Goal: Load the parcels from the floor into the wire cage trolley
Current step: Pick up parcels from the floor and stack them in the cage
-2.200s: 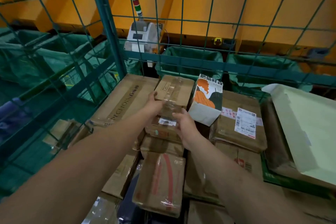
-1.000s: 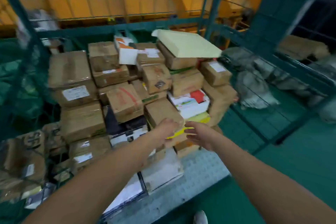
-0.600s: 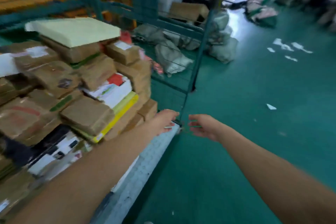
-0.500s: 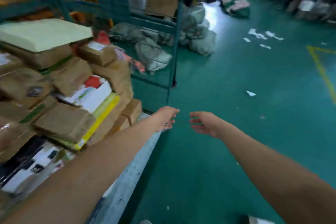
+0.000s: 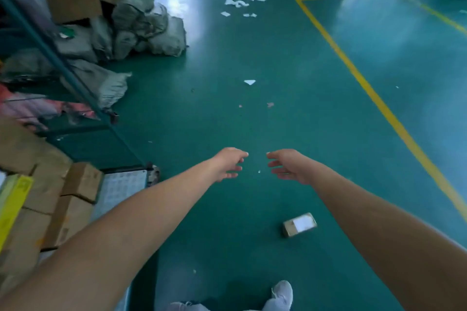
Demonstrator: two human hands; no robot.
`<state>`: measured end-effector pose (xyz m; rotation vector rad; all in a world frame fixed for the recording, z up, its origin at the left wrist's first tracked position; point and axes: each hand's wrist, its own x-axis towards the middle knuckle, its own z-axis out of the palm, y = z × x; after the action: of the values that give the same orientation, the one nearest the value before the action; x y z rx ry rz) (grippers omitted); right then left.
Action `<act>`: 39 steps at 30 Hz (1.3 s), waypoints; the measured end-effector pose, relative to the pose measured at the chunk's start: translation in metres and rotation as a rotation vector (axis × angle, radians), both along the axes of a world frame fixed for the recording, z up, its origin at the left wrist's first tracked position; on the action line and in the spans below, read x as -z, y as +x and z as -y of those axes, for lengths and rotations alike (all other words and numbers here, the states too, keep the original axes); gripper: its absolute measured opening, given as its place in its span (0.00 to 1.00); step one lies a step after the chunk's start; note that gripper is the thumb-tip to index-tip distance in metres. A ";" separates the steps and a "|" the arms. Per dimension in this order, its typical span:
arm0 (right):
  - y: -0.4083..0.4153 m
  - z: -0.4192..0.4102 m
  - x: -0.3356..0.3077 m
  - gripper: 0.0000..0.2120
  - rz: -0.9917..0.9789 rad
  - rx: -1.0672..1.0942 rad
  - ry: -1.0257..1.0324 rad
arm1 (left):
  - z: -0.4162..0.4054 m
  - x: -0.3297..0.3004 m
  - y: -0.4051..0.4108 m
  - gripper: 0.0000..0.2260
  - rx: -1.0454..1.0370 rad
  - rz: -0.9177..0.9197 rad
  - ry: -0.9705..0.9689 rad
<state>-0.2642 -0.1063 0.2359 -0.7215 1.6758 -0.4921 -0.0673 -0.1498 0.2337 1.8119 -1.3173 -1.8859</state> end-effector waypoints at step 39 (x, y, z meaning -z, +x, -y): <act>-0.331 -0.052 0.724 0.24 -0.162 0.218 0.406 | 0.012 0.739 -0.353 0.26 0.288 0.338 0.557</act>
<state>-0.5948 -0.0541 -0.4884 -0.2890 1.9411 -0.2338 -0.4201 -0.1620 -0.5054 2.4074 -1.2956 -2.3575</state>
